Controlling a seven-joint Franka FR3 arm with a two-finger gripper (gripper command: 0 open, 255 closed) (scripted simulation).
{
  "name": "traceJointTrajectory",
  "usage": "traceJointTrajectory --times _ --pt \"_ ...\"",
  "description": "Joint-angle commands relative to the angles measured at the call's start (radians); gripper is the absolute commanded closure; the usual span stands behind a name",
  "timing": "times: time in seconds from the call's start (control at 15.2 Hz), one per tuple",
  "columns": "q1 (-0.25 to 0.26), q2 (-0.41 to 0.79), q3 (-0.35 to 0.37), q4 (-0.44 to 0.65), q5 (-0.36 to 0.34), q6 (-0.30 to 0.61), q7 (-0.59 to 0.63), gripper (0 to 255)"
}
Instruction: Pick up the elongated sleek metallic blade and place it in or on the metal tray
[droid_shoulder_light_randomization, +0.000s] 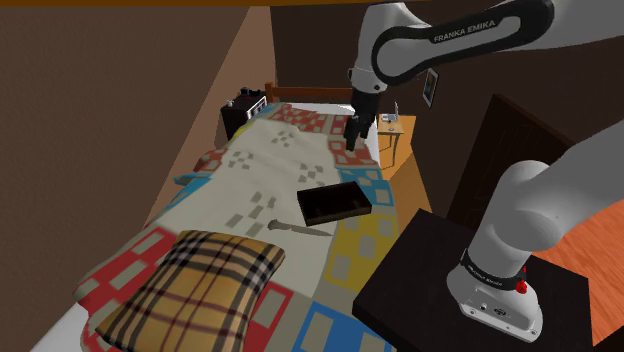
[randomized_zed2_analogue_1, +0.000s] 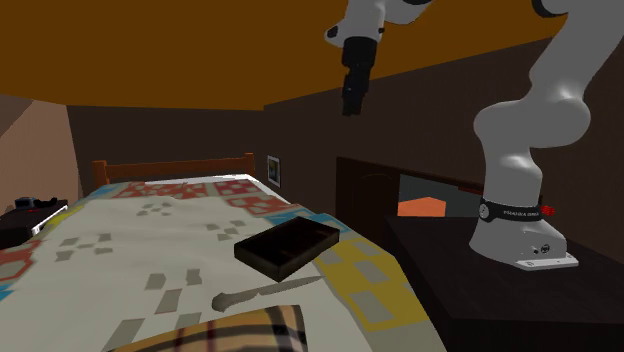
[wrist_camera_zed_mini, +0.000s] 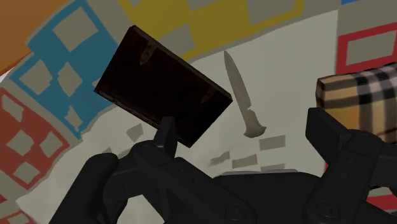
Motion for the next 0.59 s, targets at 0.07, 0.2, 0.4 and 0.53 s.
traceJointTrajectory --times 0.07,0.2,0.4,0.53 --pt "0.012 0.097 0.008 -0.007 0.000 0.096 -0.012 0" --pt "0.018 0.163 0.011 -0.008 -0.002 0.156 -0.022 0" --pt "0.026 0.267 0.017 0.001 -0.006 0.242 -0.036 0" --pt "0.031 0.340 0.022 0.013 -0.010 0.296 -0.044 0"
